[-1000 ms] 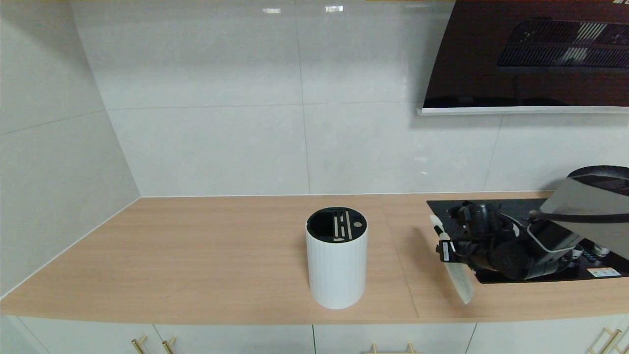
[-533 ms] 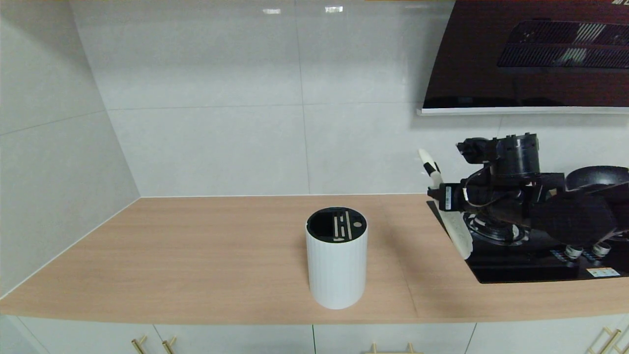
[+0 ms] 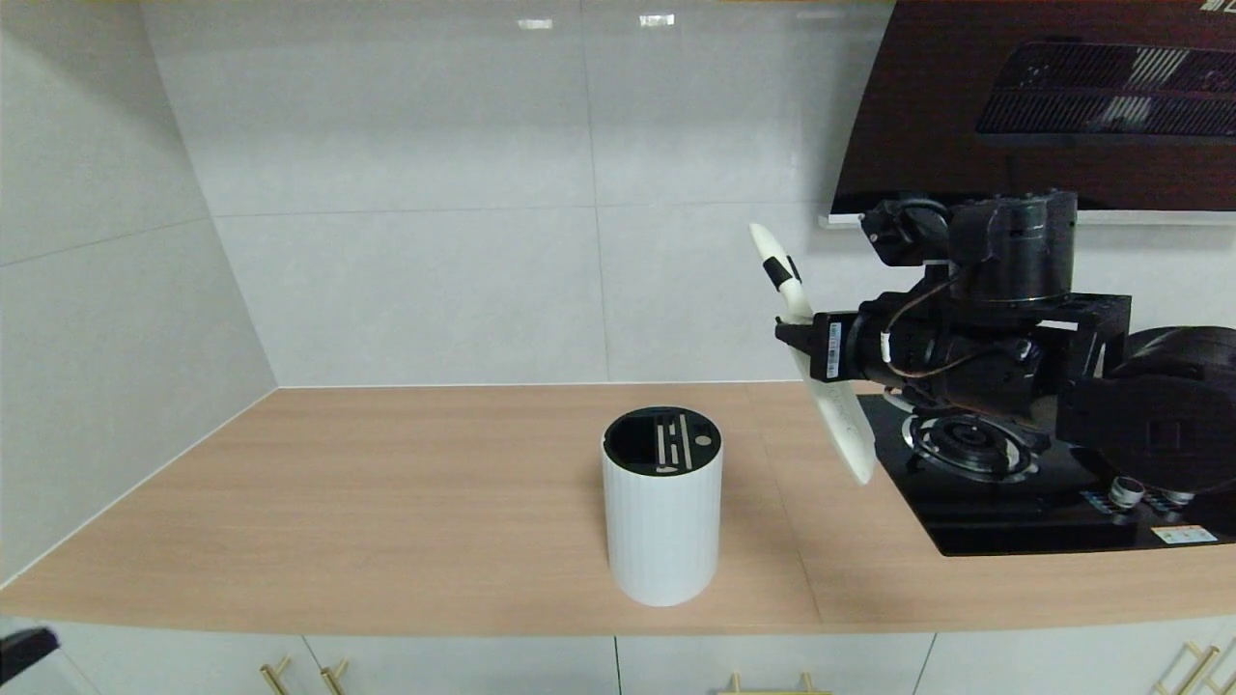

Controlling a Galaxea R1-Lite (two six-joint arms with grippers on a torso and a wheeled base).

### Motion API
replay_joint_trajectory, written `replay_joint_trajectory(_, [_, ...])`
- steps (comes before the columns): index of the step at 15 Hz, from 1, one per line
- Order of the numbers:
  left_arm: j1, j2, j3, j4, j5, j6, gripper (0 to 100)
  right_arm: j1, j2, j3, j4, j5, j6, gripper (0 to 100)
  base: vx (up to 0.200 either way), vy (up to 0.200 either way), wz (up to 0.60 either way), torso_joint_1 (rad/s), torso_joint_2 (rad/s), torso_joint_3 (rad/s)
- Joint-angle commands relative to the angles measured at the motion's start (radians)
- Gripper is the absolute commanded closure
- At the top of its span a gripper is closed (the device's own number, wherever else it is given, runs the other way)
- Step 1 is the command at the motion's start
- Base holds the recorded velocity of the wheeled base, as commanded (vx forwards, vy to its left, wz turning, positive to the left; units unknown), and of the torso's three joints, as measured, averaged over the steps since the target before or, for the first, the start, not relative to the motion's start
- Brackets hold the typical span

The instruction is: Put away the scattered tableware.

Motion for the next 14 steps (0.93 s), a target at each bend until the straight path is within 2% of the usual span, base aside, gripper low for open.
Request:
replay_joint_trajectory(1, [-0.247,0.646,-0.287,-0.169,-0.111,-0.074,0,0.041,-0.02,0.006,0.001,-0.004,0.0,100,0.0,0.0,0.0,0.0,0.0,0.0])
replay_joint_trajectory(2, [-0.284,0.698,-0.304,-0.198,-0.084,-0.099,0,0.05,-0.025,0.012,0.001,-0.006,0.0,100,0.0,0.0,0.0,0.0,0.0,0.0])
replay_joint_trajectory(3, [-0.37,0.812,-0.313,-0.316,-0.039,-0.139,0,0.091,-0.039,0.027,0.006,-0.021,0.0,100,0.0,0.0,0.0,0.0,0.0,0.0])
replay_joint_trajectory(4, [-0.399,0.873,-0.306,-0.414,-0.038,-0.166,0,0.122,-0.04,0.036,0.006,-0.038,0.0,100,0.0,0.0,0.0,0.0,0.0,0.0])
replay_joint_trajectory(5, [-0.408,0.908,-0.297,-0.472,-0.036,-0.191,0,0.139,-0.04,0.041,0.006,-0.047,0.0,100,0.0,0.0,0.0,0.0,0.0,0.0])
replay_joint_trajectory(6, [-0.437,0.987,-0.269,-0.627,-0.035,-0.278,0,0.176,-0.039,0.047,0.006,-0.067,0.0,100,0.0,0.0,0.0,0.0,0.0,0.0])
replay_joint_trajectory(9, [-0.458,1.125,-0.24,-0.894,-0.033,-0.544,0,0.239,-0.04,0.059,0.004,-0.073,0.025,100,0.0,0.0,0.0,0.0,0.0,0.0])
replay_joint_trajectory(11, [-0.463,1.178,-0.252,-0.976,-0.016,-0.636,0,0.274,-0.039,0.061,0.001,-0.099,0.056,100,0.0,0.0,0.0,0.0,0.0,0.0])
replay_joint_trajectory(12, [-0.472,1.194,-0.267,-0.985,0.016,-0.659,0,0.303,-0.036,0.059,-0.004,-0.124,0.079,100,0.0,0.0,0.0,0.0,0.0,0.0])
replay_joint_trajectory(14, [-0.489,1.215,-0.297,-0.986,0.073,-0.682,0,0.349,-0.028,0.061,-0.004,-0.156,0.086,100,0.0,0.0,0.0,0.0,0.0,0.0])
